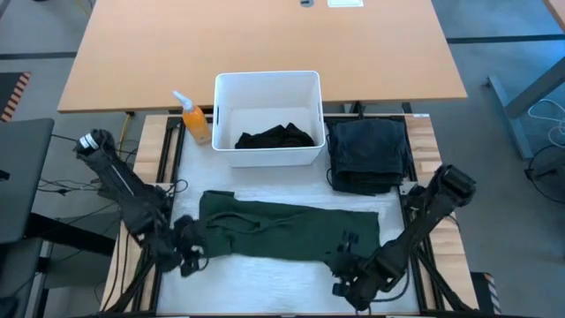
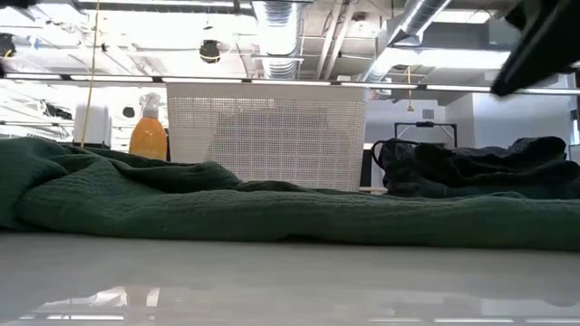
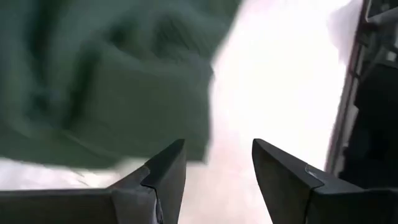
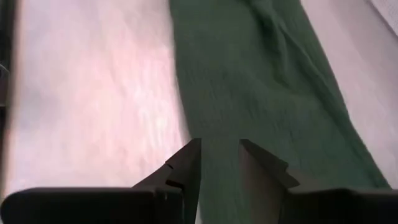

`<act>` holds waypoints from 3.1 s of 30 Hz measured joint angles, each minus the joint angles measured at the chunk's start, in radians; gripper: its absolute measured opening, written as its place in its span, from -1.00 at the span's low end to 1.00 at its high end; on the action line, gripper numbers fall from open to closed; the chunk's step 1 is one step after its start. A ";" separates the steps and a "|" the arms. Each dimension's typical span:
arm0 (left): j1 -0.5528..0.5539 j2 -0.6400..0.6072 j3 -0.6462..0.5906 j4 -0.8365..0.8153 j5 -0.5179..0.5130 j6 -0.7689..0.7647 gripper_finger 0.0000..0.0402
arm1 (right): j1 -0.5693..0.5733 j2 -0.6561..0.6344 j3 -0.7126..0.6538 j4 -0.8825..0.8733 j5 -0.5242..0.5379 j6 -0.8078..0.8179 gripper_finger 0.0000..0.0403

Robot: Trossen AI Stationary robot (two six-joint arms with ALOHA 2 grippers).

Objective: Fold laundry
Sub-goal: Fold the green polo

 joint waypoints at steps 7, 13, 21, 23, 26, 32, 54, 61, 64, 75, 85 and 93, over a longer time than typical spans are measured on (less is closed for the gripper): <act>-0.101 0.175 -0.012 0.079 -0.049 -0.224 -0.15 | -0.049 0.084 -0.001 -0.027 -0.021 0.000 -0.37; -0.144 0.260 -0.012 0.095 -0.077 -0.358 -0.15 | -0.060 0.088 -0.001 -0.041 -0.032 -0.004 -0.37; -0.159 0.277 -0.012 0.050 -0.188 -0.413 -0.15 | -0.060 0.085 -0.001 -0.069 -0.049 -0.006 -0.37; -0.159 0.265 -0.012 0.011 -0.193 -0.434 -0.15 | -0.061 0.085 -0.001 -0.074 -0.050 -0.006 -0.37; -0.159 0.261 -0.012 -0.024 -0.180 -0.447 -0.15 | -0.067 0.085 -0.001 -0.073 -0.053 -0.002 -0.37; -0.147 0.261 -0.013 0.011 -0.189 -0.400 -0.15 | -0.082 0.088 -0.033 0.003 -0.064 0.002 -0.37; 0.025 0.245 -0.013 -0.016 0.003 -0.122 -0.99 | -0.066 0.090 -0.174 0.068 -0.125 0.026 -0.37; 0.027 0.167 0.011 -0.201 0.028 -0.137 -1.00 | -0.051 0.089 -0.173 0.018 -0.154 0.031 -0.37; 0.027 0.123 0.035 -0.256 0.003 -0.127 -1.00 | -0.052 0.085 -0.172 0.015 -0.155 0.025 -0.37; 0.026 0.037 0.080 -0.329 -0.055 -0.055 -1.00 | -0.051 0.011 -0.172 -0.031 -0.184 -0.019 -0.37; 0.026 0.037 0.080 -0.323 -0.053 0.131 -1.00 | -0.050 -0.035 -0.172 0.080 -0.248 -0.054 -0.37; 0.026 0.037 0.080 -0.259 -0.021 0.217 -1.00 | -0.041 0.073 -0.171 0.134 -0.301 -0.037 -0.37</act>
